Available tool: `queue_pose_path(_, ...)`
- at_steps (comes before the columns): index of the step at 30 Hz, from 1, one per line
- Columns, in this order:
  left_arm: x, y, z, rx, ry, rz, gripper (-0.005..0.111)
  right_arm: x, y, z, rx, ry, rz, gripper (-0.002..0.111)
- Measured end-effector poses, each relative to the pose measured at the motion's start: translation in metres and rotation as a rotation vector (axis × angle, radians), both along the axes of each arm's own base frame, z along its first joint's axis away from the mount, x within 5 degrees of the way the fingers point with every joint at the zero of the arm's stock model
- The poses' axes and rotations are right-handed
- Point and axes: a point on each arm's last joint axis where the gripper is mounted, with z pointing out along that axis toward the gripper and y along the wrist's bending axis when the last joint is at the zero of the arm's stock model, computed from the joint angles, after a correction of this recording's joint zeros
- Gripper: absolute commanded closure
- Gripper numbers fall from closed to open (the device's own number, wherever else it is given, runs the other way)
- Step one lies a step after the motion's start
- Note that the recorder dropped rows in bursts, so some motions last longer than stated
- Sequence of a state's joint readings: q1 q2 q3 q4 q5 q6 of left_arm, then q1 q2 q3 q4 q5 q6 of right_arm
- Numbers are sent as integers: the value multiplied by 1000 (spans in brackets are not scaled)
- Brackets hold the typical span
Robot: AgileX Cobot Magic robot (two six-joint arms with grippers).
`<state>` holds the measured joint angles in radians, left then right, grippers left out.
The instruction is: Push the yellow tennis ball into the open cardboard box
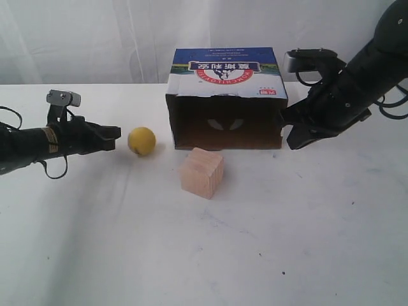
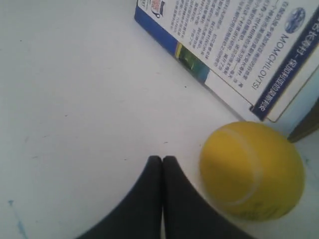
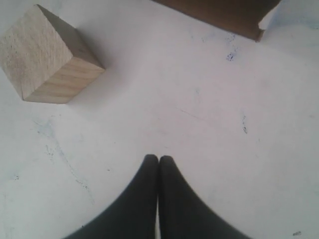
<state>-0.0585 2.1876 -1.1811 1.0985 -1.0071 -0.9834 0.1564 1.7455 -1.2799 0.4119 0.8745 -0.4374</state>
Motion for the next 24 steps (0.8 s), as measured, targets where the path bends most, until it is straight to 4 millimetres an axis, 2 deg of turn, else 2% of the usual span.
queue_pose_path(5,-5,-3,10,-5,15,-63,107,0,0,-1,-12,-13,34,108)
queue_pose_path(7,-13,-9,15,-23,21,-170,107,-3,0,-7,-15,-15,59,108)
queue_pose_path(9,-23,-16,16,-47,36,-299,107,0,3,-17,7,-7,75,108)
queue_pose_path(13,-34,-19,18,-50,99,-415,107,7,7,-43,50,49,60,108)
queue_pose_path(24,-39,-20,16,-54,153,-455,107,8,13,-43,55,32,77,108)
